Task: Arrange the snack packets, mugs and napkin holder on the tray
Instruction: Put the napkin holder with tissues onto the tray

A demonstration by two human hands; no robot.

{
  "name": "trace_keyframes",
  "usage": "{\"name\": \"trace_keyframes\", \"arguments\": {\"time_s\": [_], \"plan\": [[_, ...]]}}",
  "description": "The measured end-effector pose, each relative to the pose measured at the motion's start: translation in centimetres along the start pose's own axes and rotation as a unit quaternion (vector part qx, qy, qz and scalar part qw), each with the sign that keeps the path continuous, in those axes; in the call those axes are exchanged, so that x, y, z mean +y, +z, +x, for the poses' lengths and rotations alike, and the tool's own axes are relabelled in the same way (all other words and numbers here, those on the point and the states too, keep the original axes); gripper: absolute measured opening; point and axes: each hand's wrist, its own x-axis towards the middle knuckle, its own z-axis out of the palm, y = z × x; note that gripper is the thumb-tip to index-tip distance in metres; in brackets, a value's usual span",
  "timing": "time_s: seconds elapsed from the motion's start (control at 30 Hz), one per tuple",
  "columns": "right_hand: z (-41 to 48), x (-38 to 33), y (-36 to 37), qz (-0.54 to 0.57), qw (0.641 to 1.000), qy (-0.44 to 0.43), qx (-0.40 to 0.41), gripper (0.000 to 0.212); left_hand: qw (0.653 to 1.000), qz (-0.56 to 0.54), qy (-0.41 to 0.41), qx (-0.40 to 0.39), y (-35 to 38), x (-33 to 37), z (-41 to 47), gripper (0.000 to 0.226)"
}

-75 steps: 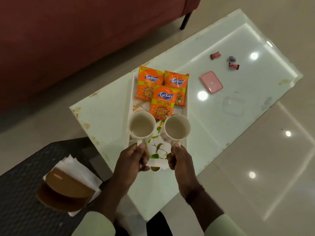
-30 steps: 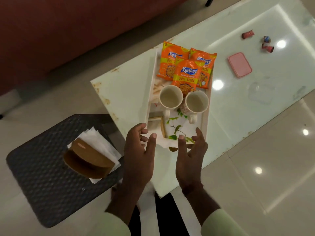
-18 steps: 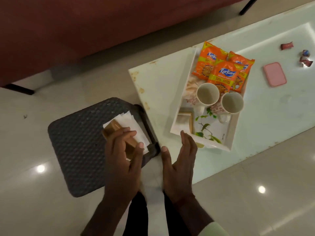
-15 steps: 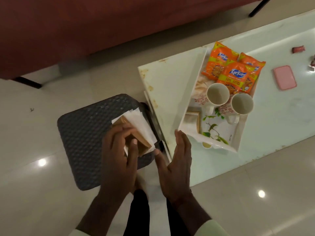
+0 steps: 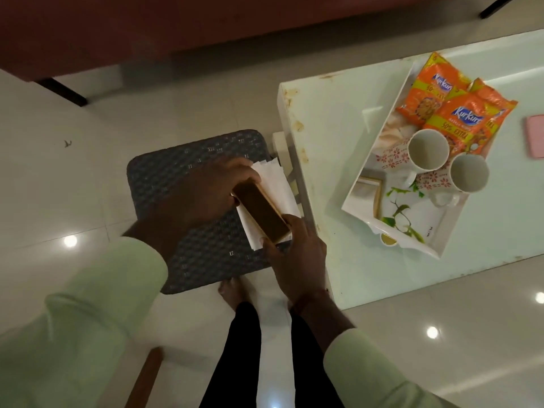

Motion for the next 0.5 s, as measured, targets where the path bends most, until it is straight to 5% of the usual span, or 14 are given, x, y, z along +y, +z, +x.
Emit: {"name": "trace_keyframes", "arguments": {"time_s": [0.5], "plan": [[1.3,1.6,-6.4,0.026,0.999,-0.007,0.033,0.053,0.992,-0.066,0.087,0.054,0.9,2.4,2.0,0.058]]}}
